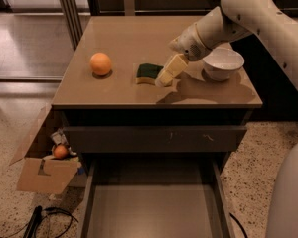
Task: Place sponge into middle drawer
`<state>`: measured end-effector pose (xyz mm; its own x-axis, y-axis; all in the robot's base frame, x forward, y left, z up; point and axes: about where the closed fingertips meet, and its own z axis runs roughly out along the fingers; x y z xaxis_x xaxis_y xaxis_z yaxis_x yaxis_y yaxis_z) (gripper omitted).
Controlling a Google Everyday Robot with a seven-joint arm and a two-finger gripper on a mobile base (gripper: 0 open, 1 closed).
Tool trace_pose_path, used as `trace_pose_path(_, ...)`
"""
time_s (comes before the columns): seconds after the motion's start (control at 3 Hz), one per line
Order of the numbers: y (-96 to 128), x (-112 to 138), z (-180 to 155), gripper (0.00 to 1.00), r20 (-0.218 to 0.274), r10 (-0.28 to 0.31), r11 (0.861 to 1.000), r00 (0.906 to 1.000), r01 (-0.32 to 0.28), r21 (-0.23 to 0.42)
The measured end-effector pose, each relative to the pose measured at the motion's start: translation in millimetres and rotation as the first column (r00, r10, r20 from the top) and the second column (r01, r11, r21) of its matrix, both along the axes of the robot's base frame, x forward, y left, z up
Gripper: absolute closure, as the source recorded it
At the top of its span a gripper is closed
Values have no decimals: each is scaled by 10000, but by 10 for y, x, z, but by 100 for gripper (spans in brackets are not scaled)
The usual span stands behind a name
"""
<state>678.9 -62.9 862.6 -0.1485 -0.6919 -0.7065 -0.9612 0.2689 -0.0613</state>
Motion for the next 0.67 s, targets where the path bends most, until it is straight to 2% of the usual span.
trace_pose_path(0.33,245,132,-36,0,-22,230,9997,9997,-230,-30)
trace_pose_path(0.67,324,176,-138,0,-118,266,9995,9996,-268,-174)
